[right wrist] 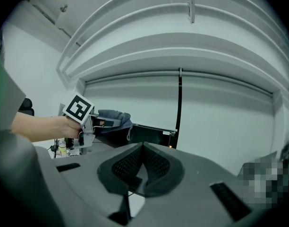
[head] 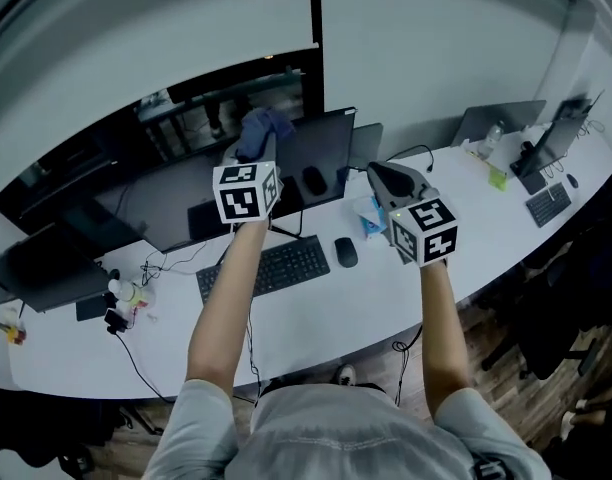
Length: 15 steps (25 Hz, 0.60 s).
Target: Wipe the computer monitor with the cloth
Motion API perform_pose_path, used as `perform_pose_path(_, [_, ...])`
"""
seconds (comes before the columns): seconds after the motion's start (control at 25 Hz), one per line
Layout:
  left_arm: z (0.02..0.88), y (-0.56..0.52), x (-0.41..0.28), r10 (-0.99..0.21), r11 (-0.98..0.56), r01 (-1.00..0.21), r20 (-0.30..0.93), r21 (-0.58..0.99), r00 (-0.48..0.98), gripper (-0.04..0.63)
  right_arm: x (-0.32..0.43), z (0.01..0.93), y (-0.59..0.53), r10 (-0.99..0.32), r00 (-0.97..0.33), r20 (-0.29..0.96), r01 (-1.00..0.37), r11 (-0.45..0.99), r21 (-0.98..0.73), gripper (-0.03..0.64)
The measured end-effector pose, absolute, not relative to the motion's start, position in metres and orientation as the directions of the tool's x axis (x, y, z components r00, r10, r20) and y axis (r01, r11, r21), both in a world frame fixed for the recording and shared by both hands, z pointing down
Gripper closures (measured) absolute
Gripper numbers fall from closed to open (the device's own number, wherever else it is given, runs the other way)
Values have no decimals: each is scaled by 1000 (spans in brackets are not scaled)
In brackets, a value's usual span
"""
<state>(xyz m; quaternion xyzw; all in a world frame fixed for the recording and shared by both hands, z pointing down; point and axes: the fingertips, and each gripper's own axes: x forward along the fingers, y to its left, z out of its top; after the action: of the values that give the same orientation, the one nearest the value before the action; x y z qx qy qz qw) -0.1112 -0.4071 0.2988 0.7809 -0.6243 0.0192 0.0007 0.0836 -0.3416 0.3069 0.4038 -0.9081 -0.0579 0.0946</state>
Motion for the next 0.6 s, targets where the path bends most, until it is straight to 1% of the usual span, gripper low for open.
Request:
perform_pose_path(0.24, [300, -381, -168, -990, -139, -990, 29, -6, 138, 541, 47, 310, -330, -712, -689, 132, -689, 701, 187, 615])
perform_pose_path(0.6, [305, -345, -244, -996, -71, -997, 47, -22, 70, 541, -16, 311, -313, -670, -729, 140, -645, 741, 187, 615])
